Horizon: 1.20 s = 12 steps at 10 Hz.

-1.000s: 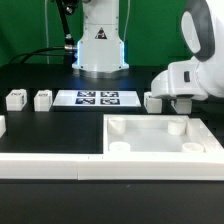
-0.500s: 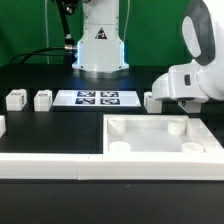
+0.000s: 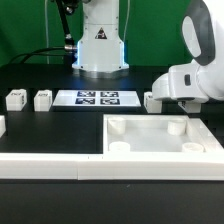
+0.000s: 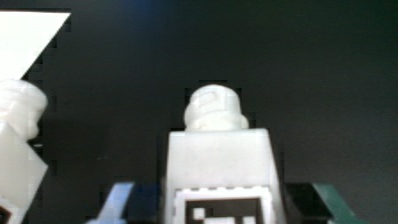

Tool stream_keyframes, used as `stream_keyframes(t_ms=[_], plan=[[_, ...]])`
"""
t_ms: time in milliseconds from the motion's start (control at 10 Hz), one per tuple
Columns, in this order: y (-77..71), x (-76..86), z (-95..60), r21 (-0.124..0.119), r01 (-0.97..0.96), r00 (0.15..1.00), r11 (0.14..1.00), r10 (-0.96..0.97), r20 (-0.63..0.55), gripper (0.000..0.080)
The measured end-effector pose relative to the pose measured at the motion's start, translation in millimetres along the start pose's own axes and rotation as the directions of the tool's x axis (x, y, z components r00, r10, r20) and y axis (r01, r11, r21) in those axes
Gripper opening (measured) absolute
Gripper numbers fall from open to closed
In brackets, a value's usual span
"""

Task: Assemble square table

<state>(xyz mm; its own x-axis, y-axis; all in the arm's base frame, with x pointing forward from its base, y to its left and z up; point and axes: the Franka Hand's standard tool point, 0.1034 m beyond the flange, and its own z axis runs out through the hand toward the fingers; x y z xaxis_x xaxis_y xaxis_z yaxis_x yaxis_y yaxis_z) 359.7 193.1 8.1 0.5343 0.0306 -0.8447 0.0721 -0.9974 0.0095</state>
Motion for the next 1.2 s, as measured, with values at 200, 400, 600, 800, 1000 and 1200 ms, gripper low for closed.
stream_keyframes(t_ms=[200,400,600,800,1000,1200], plan=[[22.4,-13.9,-35.1,0.009,0.117,0.993,0.993,-0.117,-0.006,0.0287],[48.2,-48.3,-78.4,0.01,0.11,0.993,0.994,-0.109,-0.041,0.0288],[46.7,-67.4,-93.3,-0.008,0.096,0.991,0.995,-0.097,-0.089,0.0288],[47.2,-62.6,-96.1,-0.008,0.089,0.961,0.996,-0.088,-0.264,0.0288],[56.5,-47.0,-119.3,-0.038,0.16,0.903,0.986,-0.162,-0.399,0.0288],[75.3,-36.0,-176.8,-0.081,0.218,0.805,0.973,-0.226,-0.549,0.0288]])
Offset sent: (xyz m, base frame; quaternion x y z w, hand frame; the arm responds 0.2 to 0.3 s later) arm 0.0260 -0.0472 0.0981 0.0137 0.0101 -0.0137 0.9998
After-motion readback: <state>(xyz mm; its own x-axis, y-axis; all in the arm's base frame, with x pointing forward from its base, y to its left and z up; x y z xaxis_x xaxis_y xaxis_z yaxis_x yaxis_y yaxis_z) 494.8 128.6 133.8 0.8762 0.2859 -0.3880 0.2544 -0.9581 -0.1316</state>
